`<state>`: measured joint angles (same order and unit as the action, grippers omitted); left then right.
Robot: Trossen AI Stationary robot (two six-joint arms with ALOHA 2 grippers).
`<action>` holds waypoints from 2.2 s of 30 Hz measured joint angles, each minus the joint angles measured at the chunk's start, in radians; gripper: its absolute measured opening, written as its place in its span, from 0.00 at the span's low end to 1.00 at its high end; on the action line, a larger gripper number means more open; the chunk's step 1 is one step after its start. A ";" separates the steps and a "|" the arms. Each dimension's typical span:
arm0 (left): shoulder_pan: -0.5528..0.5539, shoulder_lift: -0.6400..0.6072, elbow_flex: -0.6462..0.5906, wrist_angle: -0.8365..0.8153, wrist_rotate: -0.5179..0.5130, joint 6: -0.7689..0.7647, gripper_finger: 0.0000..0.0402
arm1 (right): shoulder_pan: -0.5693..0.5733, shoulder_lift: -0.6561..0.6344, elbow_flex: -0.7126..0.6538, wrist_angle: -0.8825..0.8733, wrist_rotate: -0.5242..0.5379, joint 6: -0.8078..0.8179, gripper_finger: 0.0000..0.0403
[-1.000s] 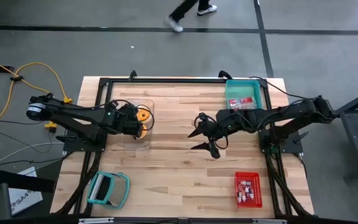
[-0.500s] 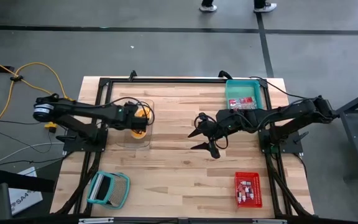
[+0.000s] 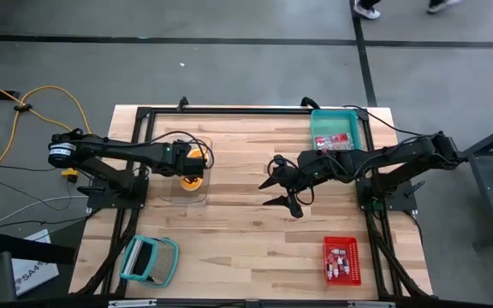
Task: Pick & Place Food Item
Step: Put the light blue doughnut into the transparent bin, then return to Home Position
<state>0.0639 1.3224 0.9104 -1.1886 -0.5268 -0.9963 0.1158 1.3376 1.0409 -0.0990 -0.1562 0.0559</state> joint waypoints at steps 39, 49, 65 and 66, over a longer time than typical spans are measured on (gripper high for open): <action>0.000 0.000 0.000 0.028 0.022 -0.027 0.26 | 0.000 0.000 0.000 0.001 0.000 0.000 0.55; 0.000 0.000 0.001 0.041 0.022 -0.012 0.40 | 0.000 0.000 0.000 0.001 0.000 0.000 0.55; 0.000 0.000 0.001 0.041 0.022 -0.004 0.47 | 0.000 0.000 0.000 0.001 0.000 0.000 0.55; 0.000 0.000 0.001 0.041 0.022 -0.004 0.47 | 0.000 0.000 0.000 0.001 0.000 0.000 0.55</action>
<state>0.0635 1.3224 0.9115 -1.1473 -0.5052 -1.0008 0.1154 1.3376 1.0409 -0.0982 -0.1560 0.0563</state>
